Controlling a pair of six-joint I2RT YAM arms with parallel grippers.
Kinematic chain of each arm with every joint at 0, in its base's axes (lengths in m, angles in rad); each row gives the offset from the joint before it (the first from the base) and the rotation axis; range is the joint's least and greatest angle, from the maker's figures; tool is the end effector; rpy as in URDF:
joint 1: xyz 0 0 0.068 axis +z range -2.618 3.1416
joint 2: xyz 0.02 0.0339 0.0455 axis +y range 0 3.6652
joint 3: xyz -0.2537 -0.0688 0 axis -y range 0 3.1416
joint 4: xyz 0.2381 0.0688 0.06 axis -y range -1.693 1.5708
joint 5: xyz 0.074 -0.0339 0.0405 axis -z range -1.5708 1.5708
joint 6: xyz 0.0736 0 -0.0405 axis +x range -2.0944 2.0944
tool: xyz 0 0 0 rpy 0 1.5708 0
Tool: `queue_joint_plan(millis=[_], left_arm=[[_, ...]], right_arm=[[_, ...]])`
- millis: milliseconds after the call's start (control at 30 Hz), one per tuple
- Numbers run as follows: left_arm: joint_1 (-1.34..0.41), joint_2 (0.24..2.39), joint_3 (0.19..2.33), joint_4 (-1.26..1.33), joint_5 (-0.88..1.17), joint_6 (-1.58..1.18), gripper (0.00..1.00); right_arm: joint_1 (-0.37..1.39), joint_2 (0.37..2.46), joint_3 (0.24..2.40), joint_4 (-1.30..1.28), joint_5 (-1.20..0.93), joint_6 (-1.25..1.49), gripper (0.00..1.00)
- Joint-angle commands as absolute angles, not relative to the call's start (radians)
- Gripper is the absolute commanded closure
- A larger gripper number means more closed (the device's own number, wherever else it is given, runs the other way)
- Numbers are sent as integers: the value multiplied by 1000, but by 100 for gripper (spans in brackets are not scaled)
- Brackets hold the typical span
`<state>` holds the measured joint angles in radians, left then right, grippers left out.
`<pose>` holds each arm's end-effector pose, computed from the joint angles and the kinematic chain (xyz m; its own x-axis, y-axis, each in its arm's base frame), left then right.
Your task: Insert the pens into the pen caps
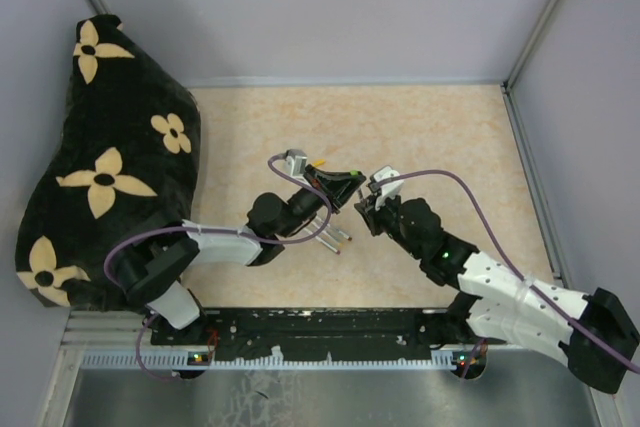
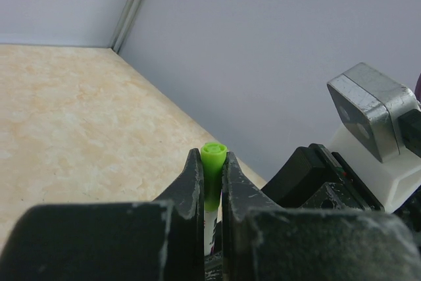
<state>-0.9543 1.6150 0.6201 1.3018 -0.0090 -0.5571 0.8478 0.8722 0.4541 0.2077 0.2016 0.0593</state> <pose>0.2040 -0.2867 0.2445 -0.2805 -0.5186 -0.8077 0.7807 0.3664 -0.5063 0.1710 0.1715 0.2354 -0.1738 -0.1092 -0.9787 -0.5958 0.8030 0.0162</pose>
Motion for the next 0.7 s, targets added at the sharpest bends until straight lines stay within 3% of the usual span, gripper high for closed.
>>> queue_joint_plan(millis=[0,533,667], left_arm=[[-1063,1669,563,1031,181,-626,100],[-946,1512,832,628,94,-405,100],[-898,1496,862,592,121,-378,100]], right_arm=[[841,845,664,684,202,48,100],[841,784,540,342,160,189,100],[841,790,500,322,154,216,84]])
